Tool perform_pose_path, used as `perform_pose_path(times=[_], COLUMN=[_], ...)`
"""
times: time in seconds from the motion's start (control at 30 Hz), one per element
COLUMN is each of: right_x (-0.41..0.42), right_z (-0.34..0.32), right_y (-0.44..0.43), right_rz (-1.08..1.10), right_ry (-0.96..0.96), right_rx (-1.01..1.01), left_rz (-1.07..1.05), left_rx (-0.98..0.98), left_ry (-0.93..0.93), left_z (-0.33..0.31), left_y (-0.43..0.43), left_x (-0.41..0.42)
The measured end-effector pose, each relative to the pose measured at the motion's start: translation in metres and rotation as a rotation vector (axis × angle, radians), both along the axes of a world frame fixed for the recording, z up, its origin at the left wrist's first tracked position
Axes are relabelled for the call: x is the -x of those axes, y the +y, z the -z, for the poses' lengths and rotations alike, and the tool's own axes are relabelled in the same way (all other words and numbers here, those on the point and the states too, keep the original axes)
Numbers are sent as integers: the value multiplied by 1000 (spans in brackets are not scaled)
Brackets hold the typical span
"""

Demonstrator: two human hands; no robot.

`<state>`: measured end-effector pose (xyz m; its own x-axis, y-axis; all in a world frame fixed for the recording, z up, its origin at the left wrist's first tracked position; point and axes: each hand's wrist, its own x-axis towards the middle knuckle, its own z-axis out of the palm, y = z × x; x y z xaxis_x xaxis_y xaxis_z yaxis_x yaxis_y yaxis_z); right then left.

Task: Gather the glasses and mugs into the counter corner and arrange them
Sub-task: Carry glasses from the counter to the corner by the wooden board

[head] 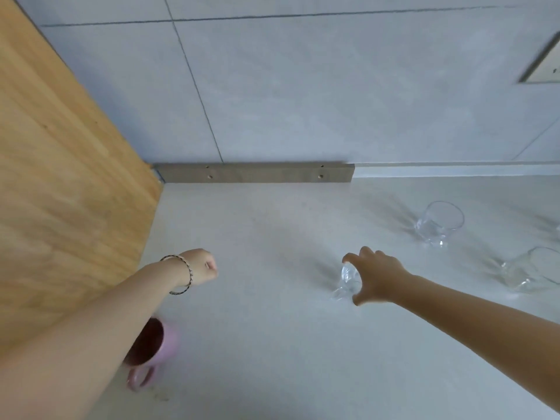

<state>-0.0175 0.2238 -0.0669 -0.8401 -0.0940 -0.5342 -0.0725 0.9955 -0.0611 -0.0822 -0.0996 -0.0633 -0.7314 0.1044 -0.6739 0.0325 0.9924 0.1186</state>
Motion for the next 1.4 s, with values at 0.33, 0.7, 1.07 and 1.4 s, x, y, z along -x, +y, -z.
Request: perform_pose_path(times=[0.33,0.7,1.07,1.4], right_x=[147,248,186,72], right_z=[6,23,34,20], right_y=[-208,-312,-240,2], right_rz=[-55,-108,75,261], right_ry=[82,171,-4,-50], right_rx=[191,164,433,108], left_rz=[-102,-170,-60,162], left_rx=[-5,-56,-51,-39], left_ry=[12,-72,-68,-8], left_z=[36,65,58,43], left_y=[-104,-119,-94,49], left_x=[65,97,99,63])
